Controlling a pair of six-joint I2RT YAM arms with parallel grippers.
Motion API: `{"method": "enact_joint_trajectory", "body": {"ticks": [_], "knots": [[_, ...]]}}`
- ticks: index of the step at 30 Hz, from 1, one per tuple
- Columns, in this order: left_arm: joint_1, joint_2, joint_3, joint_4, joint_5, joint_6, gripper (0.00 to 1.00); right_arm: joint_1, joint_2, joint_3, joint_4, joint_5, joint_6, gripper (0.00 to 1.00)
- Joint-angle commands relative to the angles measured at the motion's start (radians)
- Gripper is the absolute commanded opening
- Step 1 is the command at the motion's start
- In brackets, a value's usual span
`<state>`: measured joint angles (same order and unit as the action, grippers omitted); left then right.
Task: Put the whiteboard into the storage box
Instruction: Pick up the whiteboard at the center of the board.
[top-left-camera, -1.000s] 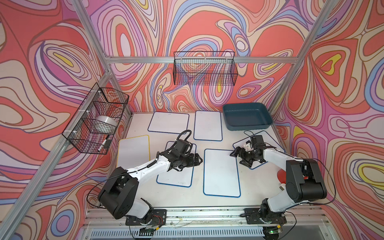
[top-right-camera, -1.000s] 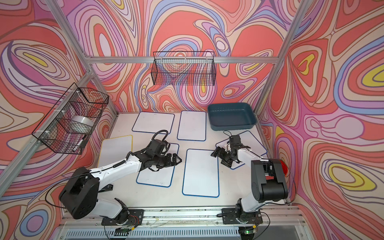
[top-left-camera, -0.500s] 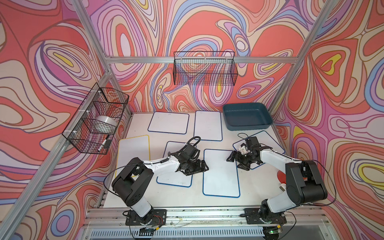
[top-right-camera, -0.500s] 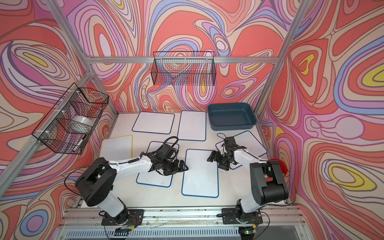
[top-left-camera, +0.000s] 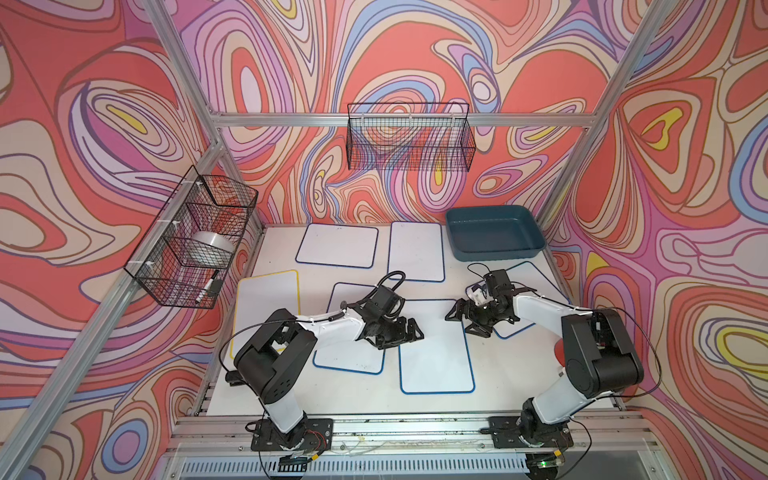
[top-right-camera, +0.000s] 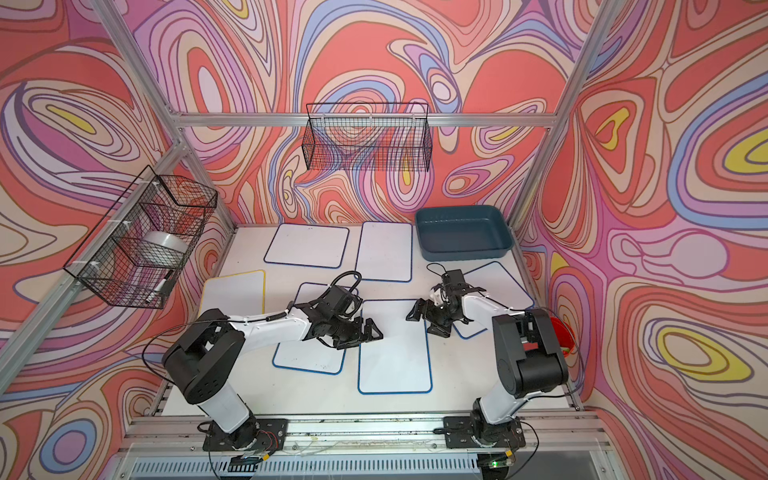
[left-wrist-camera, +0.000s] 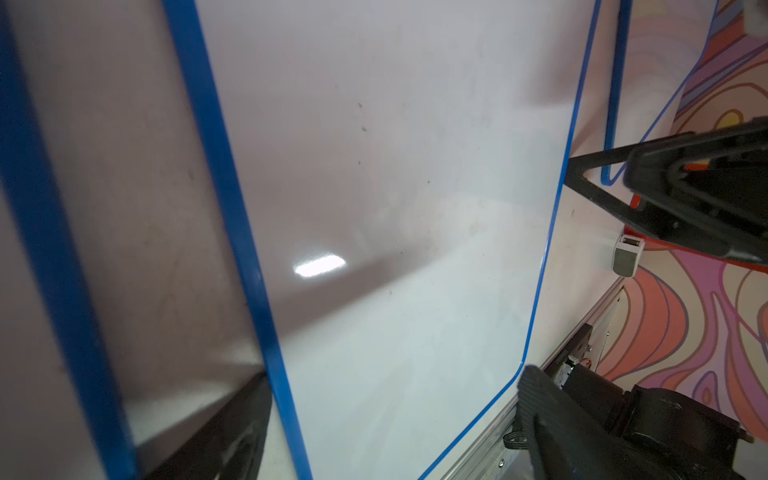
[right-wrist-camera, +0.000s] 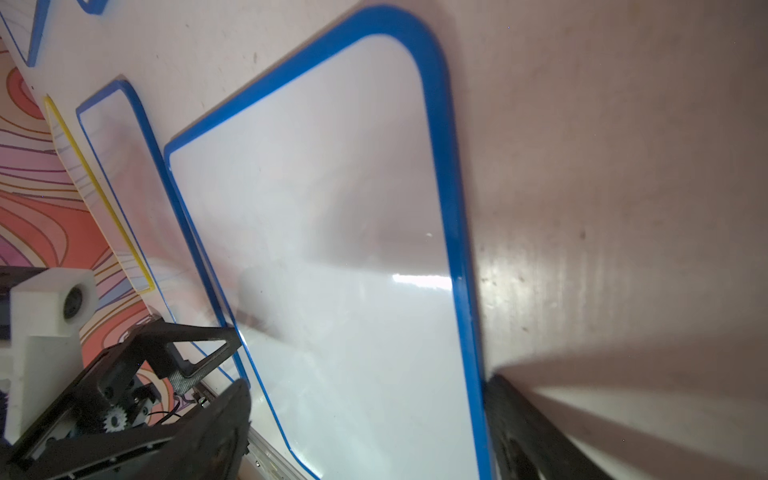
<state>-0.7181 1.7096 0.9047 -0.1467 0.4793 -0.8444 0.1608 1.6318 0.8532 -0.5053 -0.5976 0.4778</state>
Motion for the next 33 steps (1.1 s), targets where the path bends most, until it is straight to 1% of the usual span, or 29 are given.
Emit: {"method": "enact_joint_trajectory", "body": {"ticks": [1, 3, 4, 8, 16, 25, 33], "knots": [[-0.011, 0.076, 0.01, 0.01, 0.021, -0.007, 0.89, 0.027, 0.068, -0.039, -0.039, -0.065, -0.031, 0.9], [-0.011, 0.094, 0.018, 0.026, 0.034, -0.014, 0.89, 0.026, 0.065, -0.036, -0.03, -0.096, -0.038, 0.91], [-0.011, 0.099, 0.023, 0.032, 0.04, -0.019, 0.89, 0.026, 0.063, -0.036, -0.023, -0.112, -0.038, 0.93], [-0.011, 0.102, 0.034, 0.042, 0.041, -0.026, 0.88, 0.026, 0.074, -0.037, 0.005, -0.18, -0.032, 0.93], [-0.011, 0.129, 0.077, 0.056, 0.027, -0.022, 0.88, 0.027, 0.079, -0.024, -0.001, -0.206, -0.037, 0.93], [-0.01, 0.151, 0.108, 0.151, 0.003, -0.056, 0.88, 0.026, 0.03, -0.039, -0.024, -0.24, -0.035, 0.91], [-0.002, 0.164, 0.134, 0.176, 0.02, -0.045, 0.88, 0.02, 0.012, -0.046, 0.006, -0.297, -0.021, 0.89]]}}
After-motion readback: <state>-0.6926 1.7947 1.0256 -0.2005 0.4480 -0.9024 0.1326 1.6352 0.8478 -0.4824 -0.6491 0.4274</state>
